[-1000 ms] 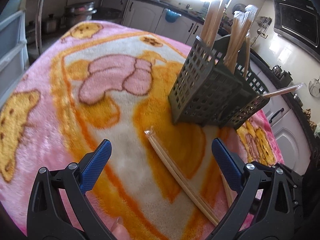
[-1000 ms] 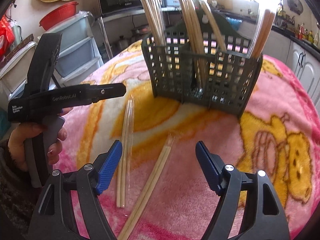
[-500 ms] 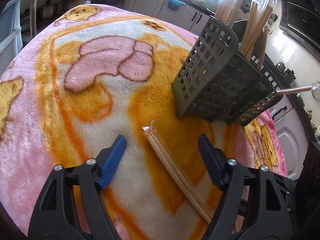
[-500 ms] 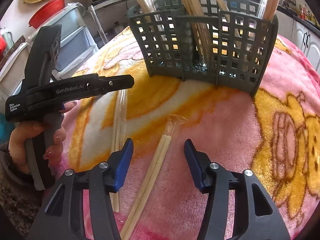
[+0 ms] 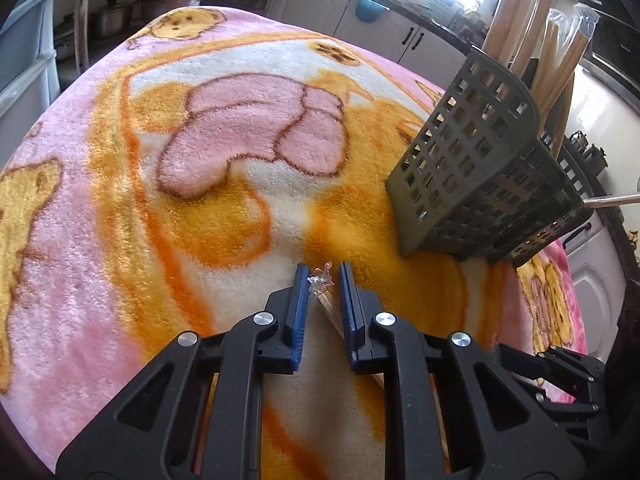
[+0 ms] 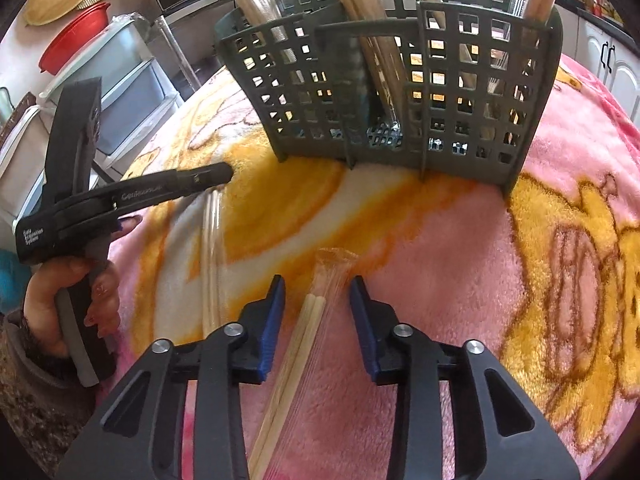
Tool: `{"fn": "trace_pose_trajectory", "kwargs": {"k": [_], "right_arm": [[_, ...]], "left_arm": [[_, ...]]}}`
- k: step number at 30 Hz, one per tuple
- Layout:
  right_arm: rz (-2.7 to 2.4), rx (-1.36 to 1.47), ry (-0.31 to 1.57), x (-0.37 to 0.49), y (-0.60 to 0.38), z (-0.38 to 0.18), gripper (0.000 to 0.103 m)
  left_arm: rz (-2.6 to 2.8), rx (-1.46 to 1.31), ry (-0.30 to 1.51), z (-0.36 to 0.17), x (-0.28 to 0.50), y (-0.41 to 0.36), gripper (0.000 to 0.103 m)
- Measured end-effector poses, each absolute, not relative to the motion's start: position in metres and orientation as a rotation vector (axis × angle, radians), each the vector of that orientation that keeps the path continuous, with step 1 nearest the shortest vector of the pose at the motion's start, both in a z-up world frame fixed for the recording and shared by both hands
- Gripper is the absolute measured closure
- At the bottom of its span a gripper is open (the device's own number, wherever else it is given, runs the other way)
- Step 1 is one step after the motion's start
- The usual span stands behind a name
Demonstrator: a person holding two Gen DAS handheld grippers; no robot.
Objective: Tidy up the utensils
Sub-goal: 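Close the left tool on a wrapped chopstick while the right tool closes on another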
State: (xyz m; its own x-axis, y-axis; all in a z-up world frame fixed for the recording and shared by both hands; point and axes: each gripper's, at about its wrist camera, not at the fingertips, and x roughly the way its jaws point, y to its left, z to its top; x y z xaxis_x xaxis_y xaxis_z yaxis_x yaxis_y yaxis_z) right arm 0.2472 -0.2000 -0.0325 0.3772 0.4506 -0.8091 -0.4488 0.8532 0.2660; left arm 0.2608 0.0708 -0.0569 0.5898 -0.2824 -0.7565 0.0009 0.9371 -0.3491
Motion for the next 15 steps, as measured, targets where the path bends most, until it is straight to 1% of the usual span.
{"fn": "trace_pose_trajectory", "kwargs": {"k": [2, 3, 4, 7, 15], "right_arm": [[0.572, 0.005, 1.036, 0.251, -0.201, -0.033, 0.083], [0.574, 0.01, 1.037, 0.253, -0.202, -0.033, 0.084], [0.576, 0.017, 1.04, 0.256, -0.203, -0.033, 0.088], [0.585, 0.032, 1.04, 0.259, -0.207, -0.033, 0.092], [0.628, 0.072, 1.01, 0.257, -0.21, -0.019, 0.093]], "left_arm": [[-0.17, -0.332, 0.929, -0.057, 0.261, 0.071, 0.093], [-0.17, -0.332, 0.928, -0.057, 0.261, 0.071, 0.094], [-0.169, -0.332, 0.928, -0.057, 0.261, 0.071, 0.094], [-0.173, -0.34, 0.925, -0.057, 0.261, 0.073, 0.095], [-0.209, -0.374, 0.896, -0.05, 0.253, 0.077, 0.097]]}}
